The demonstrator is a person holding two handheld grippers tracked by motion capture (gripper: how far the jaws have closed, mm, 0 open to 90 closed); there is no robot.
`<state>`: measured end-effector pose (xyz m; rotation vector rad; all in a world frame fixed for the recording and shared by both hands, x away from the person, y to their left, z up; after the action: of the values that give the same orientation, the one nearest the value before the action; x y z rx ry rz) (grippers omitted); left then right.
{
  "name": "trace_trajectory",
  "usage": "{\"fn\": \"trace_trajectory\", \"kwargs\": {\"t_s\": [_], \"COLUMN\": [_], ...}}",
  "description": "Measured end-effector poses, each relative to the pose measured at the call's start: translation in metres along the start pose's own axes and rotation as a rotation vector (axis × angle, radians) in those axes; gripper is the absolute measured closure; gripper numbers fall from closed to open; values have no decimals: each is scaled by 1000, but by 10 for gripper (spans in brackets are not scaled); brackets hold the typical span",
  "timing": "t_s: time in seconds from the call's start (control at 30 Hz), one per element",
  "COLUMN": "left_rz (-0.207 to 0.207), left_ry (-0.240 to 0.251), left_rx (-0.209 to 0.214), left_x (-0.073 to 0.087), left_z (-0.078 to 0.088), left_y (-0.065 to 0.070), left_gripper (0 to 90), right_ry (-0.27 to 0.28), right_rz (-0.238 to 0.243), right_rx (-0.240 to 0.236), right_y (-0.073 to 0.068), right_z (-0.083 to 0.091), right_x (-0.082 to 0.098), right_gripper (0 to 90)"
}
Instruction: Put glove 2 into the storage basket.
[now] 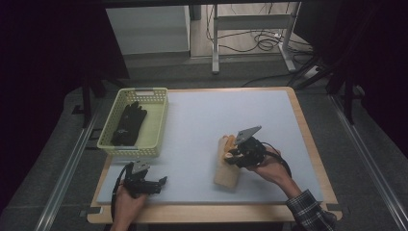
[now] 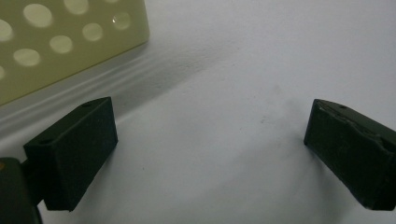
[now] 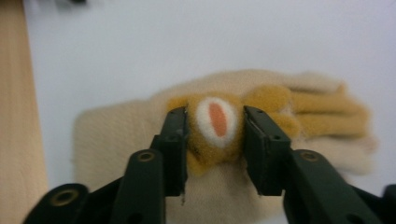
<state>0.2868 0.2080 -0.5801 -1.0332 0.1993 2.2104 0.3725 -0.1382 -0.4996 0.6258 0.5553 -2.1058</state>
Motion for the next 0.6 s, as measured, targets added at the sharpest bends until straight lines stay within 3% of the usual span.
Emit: {"fn": "trace_trajectory", "kwargs": {"t_s": [0.07, 0.17, 0.3, 0.37, 0.43, 0.53, 0.6], "left_rz": [0, 0, 0, 0, 0, 0, 0], "left_ry": [0, 0, 0, 0, 0, 0, 0], "left_rx": [0, 0, 0, 0, 0, 0, 0], "left_x": [0, 0, 0, 0, 0, 0, 0], "left_z": [0, 0, 0, 0, 0, 0, 0], "left_y": [0, 0, 0, 0, 0, 0, 0], "left_gripper": [30, 30, 30, 30, 30, 30, 30], "right_ry": [4, 42, 123, 156, 165, 158, 152], "right_rz": [-7, -38, -74, -122, -167, -234, -257], "right_rx": [5, -12, -2, 10, 66, 122, 121], "right_y": [0, 0, 8, 18, 31, 49, 54], "right_z": [-9, -6, 15, 26, 31, 25, 20], "right_x": [7, 9, 3, 0, 0, 7, 12], "right_gripper": [468, 356, 347, 415, 536, 660, 667]}}
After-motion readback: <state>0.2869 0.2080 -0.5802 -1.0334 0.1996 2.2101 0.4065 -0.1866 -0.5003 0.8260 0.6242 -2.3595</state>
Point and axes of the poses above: each handheld gripper's, and its own axes: z roughly backward along the jaws, x roughly out of its underside, y roughly to its right, the point moved 3 cm from there along -z, roughly forward along the jaws, and after that the axes turned 15 degrees about -z, right-handed, at the moved point
